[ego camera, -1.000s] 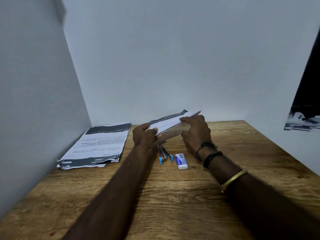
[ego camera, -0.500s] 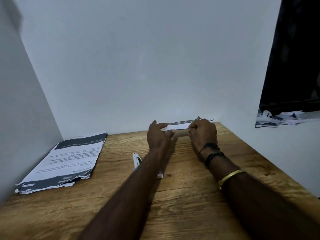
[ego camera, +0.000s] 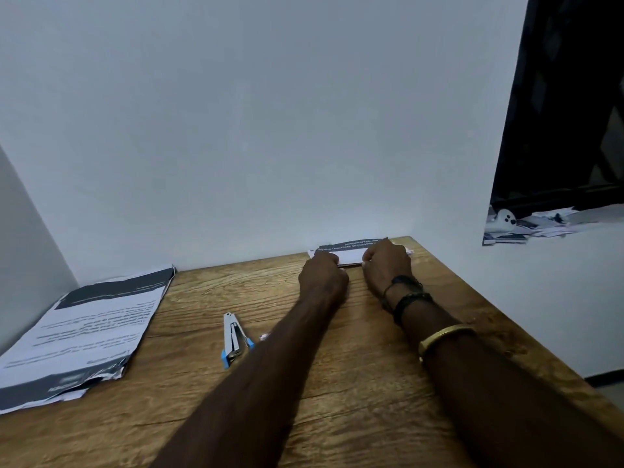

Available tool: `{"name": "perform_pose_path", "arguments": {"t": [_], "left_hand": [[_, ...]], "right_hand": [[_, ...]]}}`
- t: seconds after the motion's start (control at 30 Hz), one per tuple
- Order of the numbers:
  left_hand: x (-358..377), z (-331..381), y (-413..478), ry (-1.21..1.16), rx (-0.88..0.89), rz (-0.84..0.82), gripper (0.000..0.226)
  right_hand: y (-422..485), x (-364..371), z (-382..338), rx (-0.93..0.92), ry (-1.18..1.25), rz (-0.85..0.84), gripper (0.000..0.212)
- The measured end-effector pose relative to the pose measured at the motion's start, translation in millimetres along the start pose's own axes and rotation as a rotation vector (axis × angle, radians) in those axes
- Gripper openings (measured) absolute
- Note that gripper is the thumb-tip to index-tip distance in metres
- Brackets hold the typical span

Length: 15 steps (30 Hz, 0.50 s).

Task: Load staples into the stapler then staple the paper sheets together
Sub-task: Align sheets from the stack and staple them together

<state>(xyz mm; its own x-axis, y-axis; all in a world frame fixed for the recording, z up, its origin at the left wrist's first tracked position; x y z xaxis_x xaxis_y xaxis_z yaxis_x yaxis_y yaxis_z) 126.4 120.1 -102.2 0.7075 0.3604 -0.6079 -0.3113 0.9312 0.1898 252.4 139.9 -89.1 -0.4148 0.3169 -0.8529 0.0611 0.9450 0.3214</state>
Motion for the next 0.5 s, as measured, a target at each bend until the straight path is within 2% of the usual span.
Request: {"name": "perform_pose_path", "arguments": {"t": [0.17, 0.3, 0.37, 0.5], "left_hand": [[12, 2, 1, 0.188, -0.009, -0.056, 0.027], [14, 6, 1, 0.215, -0.016, -0.090, 0.029], [12, 7, 1, 0.191, 0.002, -0.097, 0.031], [-2, 12, -5, 0.105, 0.152, -0.032, 0.040]], "right_hand": [[2, 7, -1, 0.018, -0.147, -0.087, 0.027], [1, 7, -1, 0.033, -0.208, -0.113, 0.030], [-2, 4, -4, 0.030, -0.199, -0.093, 0.030], [-10, -9, -15, -0.045, -0.063, 0.021, 0.028]]}}
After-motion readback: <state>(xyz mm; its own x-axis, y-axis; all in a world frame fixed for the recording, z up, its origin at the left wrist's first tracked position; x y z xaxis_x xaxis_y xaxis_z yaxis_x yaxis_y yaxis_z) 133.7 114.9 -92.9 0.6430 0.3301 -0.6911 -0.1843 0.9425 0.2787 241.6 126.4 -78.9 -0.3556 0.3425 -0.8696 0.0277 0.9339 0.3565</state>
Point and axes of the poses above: each hand's wrist, its own y-axis towards the middle knuckle, its own x-axis out of the palm, z = x × y, the point moved 3 cm from there along y, towards the middle knuckle, and after that the axes turned 11 degrees about -y, right-handed, at the moved point
